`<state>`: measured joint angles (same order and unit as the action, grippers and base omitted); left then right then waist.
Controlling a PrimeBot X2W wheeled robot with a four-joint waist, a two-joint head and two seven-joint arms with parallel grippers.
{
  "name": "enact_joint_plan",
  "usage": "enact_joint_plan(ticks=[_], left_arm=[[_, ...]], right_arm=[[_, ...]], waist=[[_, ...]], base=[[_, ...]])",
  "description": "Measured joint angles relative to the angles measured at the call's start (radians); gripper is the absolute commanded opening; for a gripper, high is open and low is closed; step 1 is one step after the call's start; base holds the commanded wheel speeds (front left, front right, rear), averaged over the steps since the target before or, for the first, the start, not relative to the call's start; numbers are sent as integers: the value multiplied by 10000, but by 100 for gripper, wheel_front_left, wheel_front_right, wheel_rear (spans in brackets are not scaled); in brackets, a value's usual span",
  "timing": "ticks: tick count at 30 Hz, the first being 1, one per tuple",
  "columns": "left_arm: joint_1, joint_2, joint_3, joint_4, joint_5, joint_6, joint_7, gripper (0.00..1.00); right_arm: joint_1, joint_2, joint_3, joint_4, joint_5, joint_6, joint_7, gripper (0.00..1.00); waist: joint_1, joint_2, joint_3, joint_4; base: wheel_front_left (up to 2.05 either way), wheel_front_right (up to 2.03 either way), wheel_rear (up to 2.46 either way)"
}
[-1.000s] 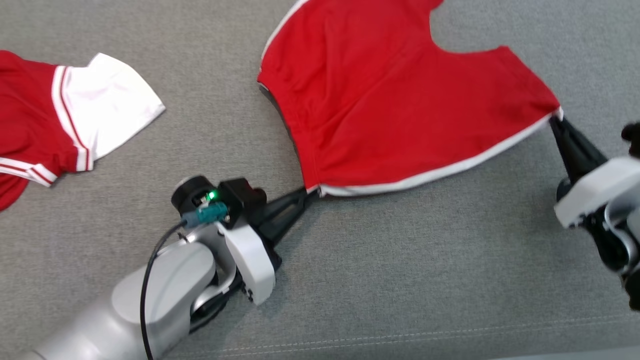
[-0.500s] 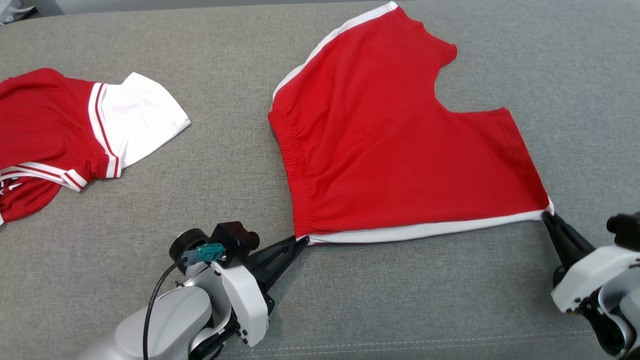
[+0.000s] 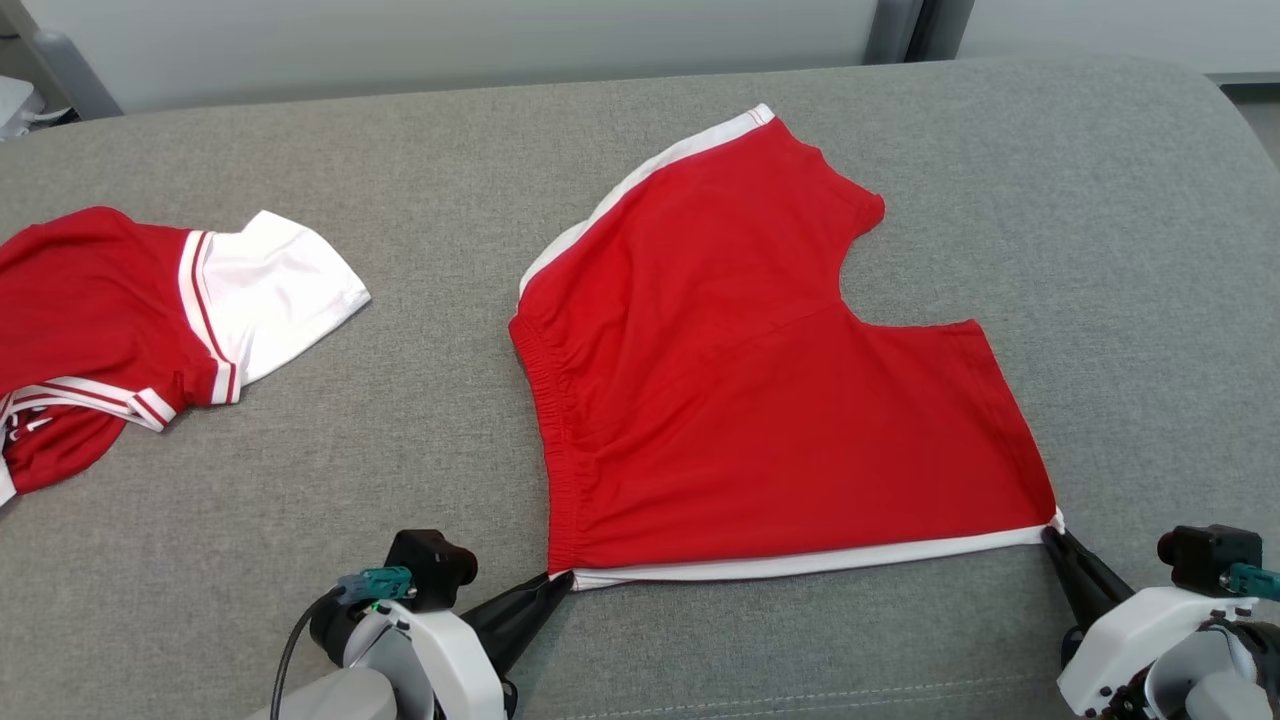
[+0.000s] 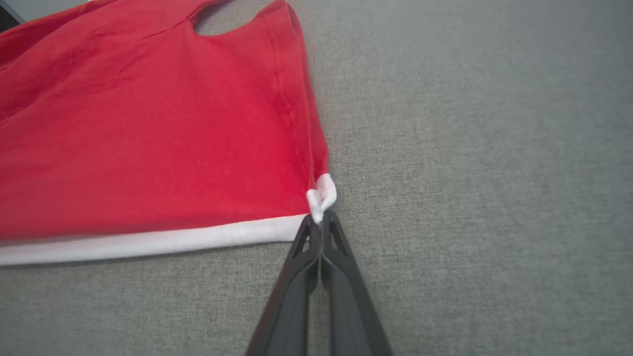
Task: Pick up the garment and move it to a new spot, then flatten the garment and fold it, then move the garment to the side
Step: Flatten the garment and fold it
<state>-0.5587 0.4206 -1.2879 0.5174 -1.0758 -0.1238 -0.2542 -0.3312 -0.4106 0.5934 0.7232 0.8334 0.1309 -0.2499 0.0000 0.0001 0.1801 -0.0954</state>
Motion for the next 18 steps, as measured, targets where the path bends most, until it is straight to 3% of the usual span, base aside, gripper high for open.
enact_joint_plan(ticks=[1,2,3,4,9,13,18], left_arm=[[1,-48,-6,98,2,2,0,60],[7,-123,-6,182,-8,0,0,100],[12,-215,-6,247,-27,0,-2,100],[27,-293,21,291,-69,0,-2,100],[526,-341,1365,384,-136,17,-2,100],[1345,-362,3292,236,374,577,-4,100],[2812,-554,5963,-963,1733,1578,-4,100]], right_arm=[[29,90,-82,86,0,0,0,0],[63,165,-207,140,0,0,0,33],[100,219,-362,173,-4,0,0,87],[136,247,-550,180,-88,0,2,100],[335,314,-2460,-535,-1162,-2,2,100],[890,828,-3910,-1785,-2167,-2,0,100],[1722,1455,-4405,-3296,-3258,-2,-2,100]], waist=[[0,0,-51,4],[0,0,-102,12],[0,0,-149,24],[-1,0,-193,38],[0,0,-421,78],[0,0,-673,98],[0,-1,-1065,194]], base=[[0,0,0],[0,0,0],[0,0,0],[0,0,0],[0,0,0],[0,0,0],[0,0,0]])
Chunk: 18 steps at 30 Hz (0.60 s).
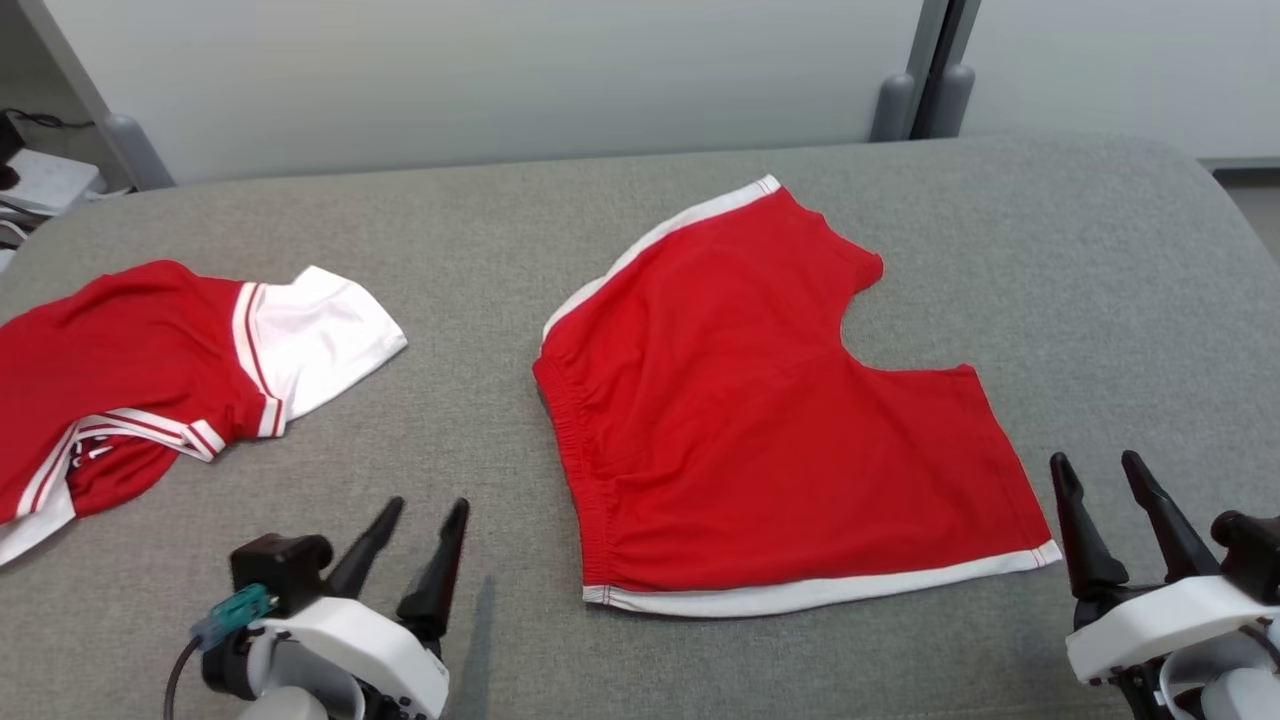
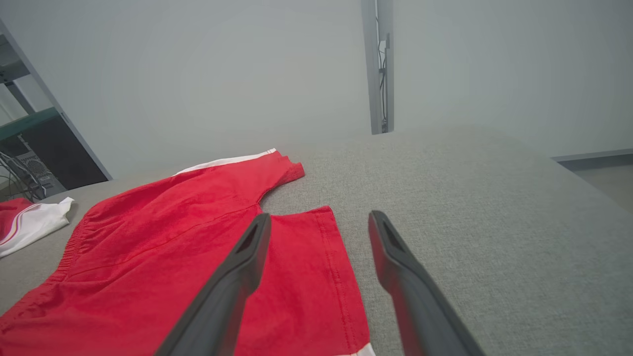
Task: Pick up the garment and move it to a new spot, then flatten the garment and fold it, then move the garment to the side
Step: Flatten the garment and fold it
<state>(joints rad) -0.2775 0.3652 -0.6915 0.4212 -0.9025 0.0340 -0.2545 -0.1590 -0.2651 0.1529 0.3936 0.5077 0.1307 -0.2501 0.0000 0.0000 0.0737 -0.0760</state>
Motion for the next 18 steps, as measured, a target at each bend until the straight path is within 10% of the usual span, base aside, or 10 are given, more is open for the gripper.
enact_joint_plan(ticks=[8,12,18], left_arm=[[2360,-1695,4500,-3304,2970,631,-13,100],[2940,-2984,6592,-4562,3448,138,-15,100],[3944,-3166,7517,-4892,4391,-915,-25,100]], right_arm=[[681,690,-489,-1549,-2063,0,2,100],[948,1168,-502,-1929,-1990,0,0,100],[1386,1183,84,-2270,-1975,-2,0,100]], waist=[[0,0,-732,292],[0,1,-961,334],[0,0,-1217,288]], base=[[0,0,0],[0,0,0],[0,0,0]])
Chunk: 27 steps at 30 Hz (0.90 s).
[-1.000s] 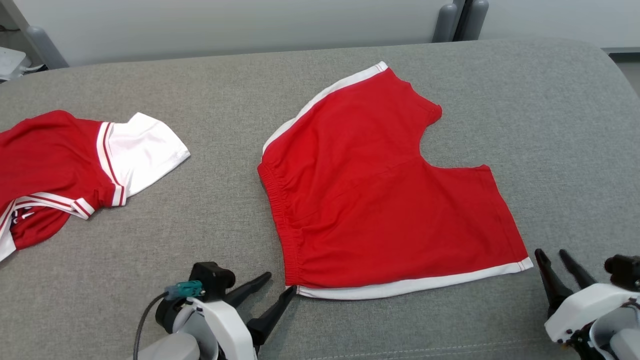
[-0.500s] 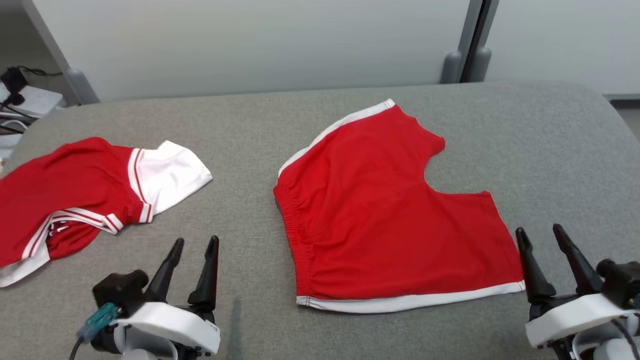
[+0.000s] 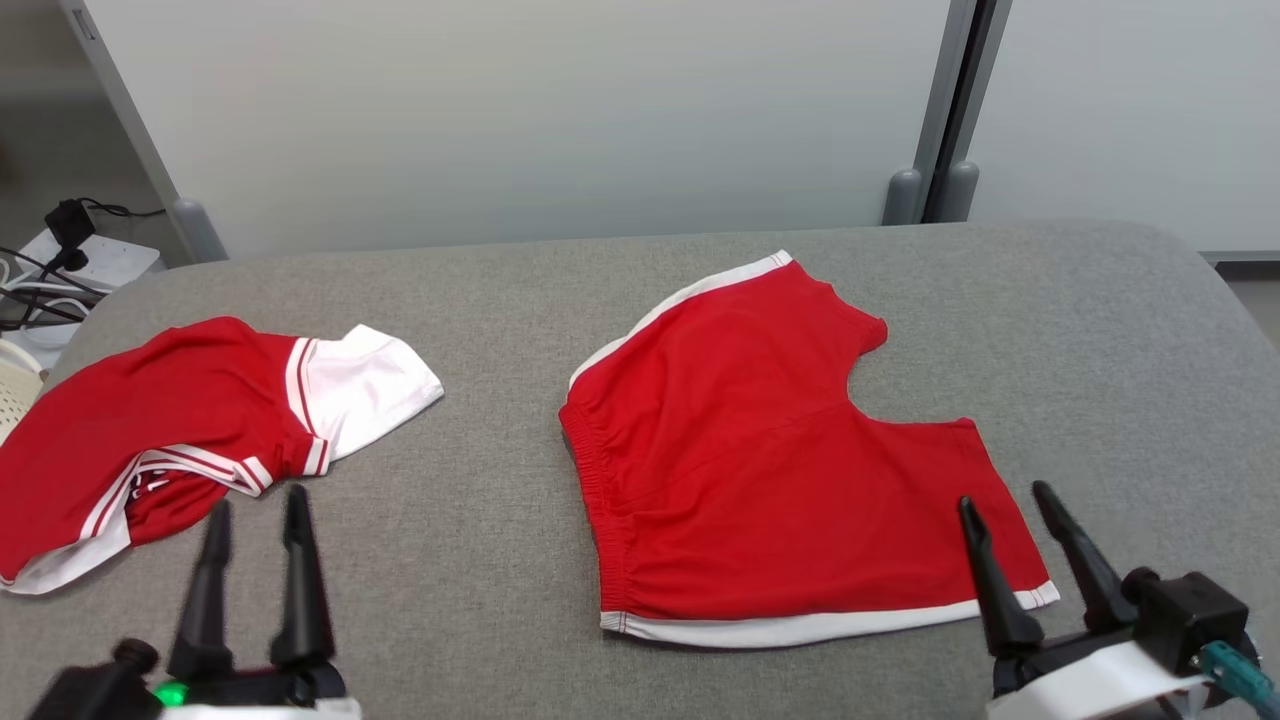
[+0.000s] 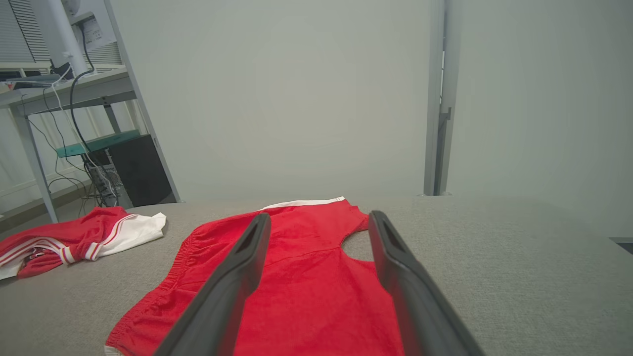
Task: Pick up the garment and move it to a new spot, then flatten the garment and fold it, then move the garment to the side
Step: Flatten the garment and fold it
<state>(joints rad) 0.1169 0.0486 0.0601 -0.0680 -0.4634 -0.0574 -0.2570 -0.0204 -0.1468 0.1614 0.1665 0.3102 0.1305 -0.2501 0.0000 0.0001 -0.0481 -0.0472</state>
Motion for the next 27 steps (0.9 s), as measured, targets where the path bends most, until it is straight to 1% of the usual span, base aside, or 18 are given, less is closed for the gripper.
enact_joint_plan(ticks=[3,7,10,13,16,18,22,27], left_arm=[[414,-29,-424,-15,510,-123,0,100],[830,-19,-882,-12,1461,-102,0,100],[993,-10,-1243,-42,1833,21,2,100],[1112,-8,-1555,6,1981,163,2,100],[1283,-2,-1762,238,2441,368,2,100],[1399,0,-1831,339,2445,512,2,100],[1438,12,-1904,466,2520,514,4,100],[1438,17,-1958,546,2520,589,4,100]], right_arm=[[251,-82,245,-224,56,2,0,100],[644,-244,268,-537,63,2,0,100],[938,-320,165,-742,-19,2,0,100],[1216,-295,-226,-972,-69,2,0,100],[1427,-314,-483,-1118,-500,2,0,100],[1591,-270,-598,-1248,-765,2,0,100],[1862,-105,-769,-1300,-765,2,0,100],[2129,81,-949,-1277,-458,2,0,100]], waist=[[0,0,-107,-8],[0,0,-250,17],[0,0,-318,73],[0,0,-339,150],[0,0,-324,171],[0,0,-308,185],[0,0,-273,226],[0,0,-202,263]], base=[[0,0,0],[0,0,0],[0,0,0],[0,0,0],[0,0,0],[0,0,0],[0,0,0],[0,0,0]])
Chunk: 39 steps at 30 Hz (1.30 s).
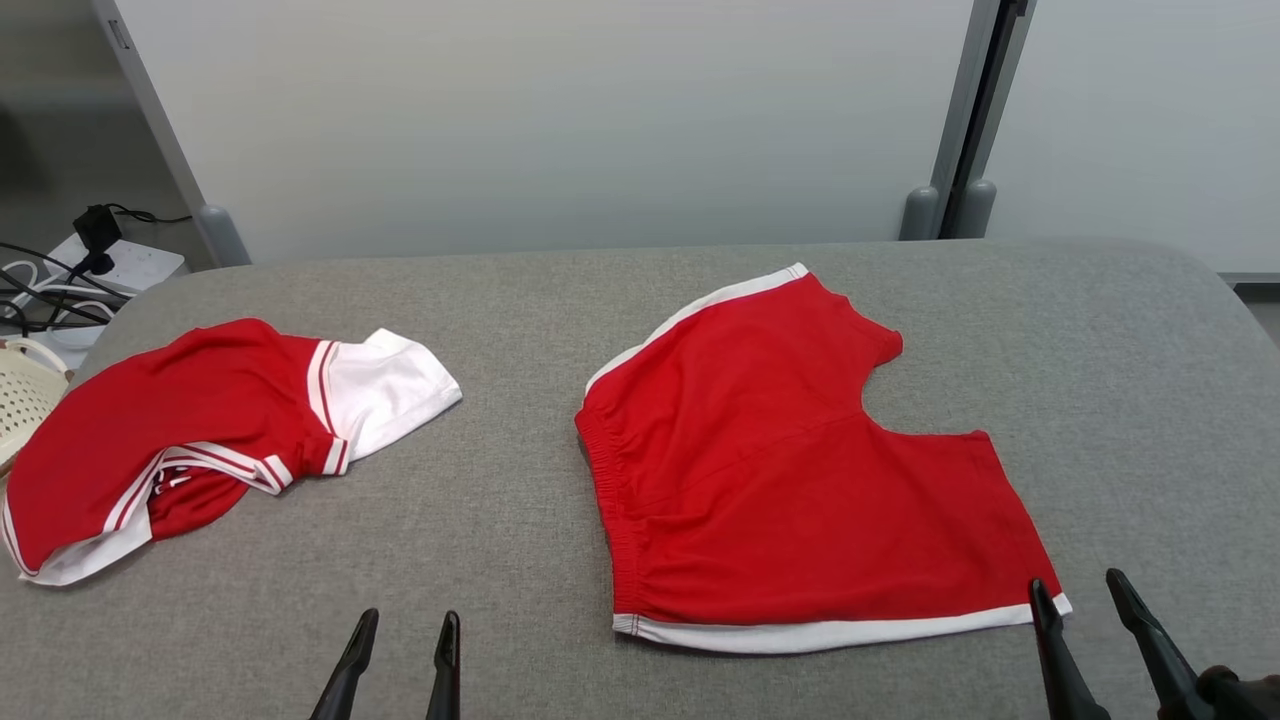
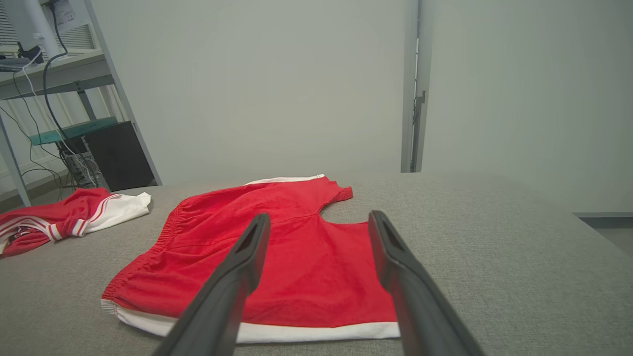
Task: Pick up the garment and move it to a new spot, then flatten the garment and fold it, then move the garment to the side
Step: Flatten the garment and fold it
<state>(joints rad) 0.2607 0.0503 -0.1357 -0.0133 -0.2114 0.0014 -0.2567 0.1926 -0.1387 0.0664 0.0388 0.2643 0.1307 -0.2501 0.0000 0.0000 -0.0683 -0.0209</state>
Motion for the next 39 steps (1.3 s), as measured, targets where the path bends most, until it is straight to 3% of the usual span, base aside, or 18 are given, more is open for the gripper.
enact_joint_plan(ticks=[21,31,39], left_arm=[[-54,12,-382,445,370,-21,8,100],[-815,19,-1333,1887,669,-677,8,100],[-1880,12,-2412,3856,648,-1072,10,100]], right_arm=[[10,65,-61,514,368,0,0,100],[-114,-10,198,665,453,0,0,100],[-257,-146,408,667,466,0,0,100]], waist=[[0,0,301,-162],[0,0,492,-315],[0,0,774,-535]], base=[[0,0,0],[0,0,0],[0,0,0]])
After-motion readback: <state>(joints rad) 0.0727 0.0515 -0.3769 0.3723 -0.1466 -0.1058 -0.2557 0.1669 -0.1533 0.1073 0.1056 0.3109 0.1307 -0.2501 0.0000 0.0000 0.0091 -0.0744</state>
